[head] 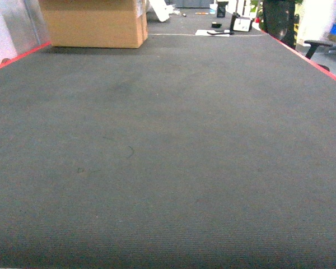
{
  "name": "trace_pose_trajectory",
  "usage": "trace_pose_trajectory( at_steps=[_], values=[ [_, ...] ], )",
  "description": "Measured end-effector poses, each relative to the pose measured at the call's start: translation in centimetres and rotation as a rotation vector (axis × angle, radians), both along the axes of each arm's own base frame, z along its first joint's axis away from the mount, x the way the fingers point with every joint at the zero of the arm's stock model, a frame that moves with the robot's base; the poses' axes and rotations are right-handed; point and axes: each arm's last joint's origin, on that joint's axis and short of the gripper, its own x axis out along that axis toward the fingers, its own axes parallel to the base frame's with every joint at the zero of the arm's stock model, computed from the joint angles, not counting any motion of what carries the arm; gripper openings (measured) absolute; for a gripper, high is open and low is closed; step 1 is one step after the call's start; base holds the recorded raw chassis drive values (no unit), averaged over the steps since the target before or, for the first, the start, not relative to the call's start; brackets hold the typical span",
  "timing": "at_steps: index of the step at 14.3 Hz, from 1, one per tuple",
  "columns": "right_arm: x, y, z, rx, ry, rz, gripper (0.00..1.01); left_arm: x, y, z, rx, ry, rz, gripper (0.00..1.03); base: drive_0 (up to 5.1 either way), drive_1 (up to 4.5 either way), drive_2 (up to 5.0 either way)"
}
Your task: Sort blue parts and orange caps into right shelf containers
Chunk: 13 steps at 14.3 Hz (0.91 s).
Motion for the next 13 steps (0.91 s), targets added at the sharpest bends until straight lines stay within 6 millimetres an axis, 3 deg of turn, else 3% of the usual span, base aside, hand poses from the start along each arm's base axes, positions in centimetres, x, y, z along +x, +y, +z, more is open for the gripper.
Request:
trace_pose_trajectory(
  at_steps=[4,9,13],
  values=[
    [-0.9,-1.2,-1.4,-0.028,0.151,0.020,0.46,-0.6,0.8,-1.7,0.009,0.222,-0.100,0.44,0.0,0.00,0.0],
    [-3.7,-4.6,-5.8,-0.007,0.172,0.008,0.46,-2.7,2.7,-6.6,-0.035,0.268,-0.109,0.44,0.0,0.00,0.0],
    [-5.0,-5.7,-7.5,-0.003,0.174,0.011,0.46,-3.7,4.1,-8.3,-0.037,0.262,-0.112,0.44,0.0,0.00,0.0]
  ],
)
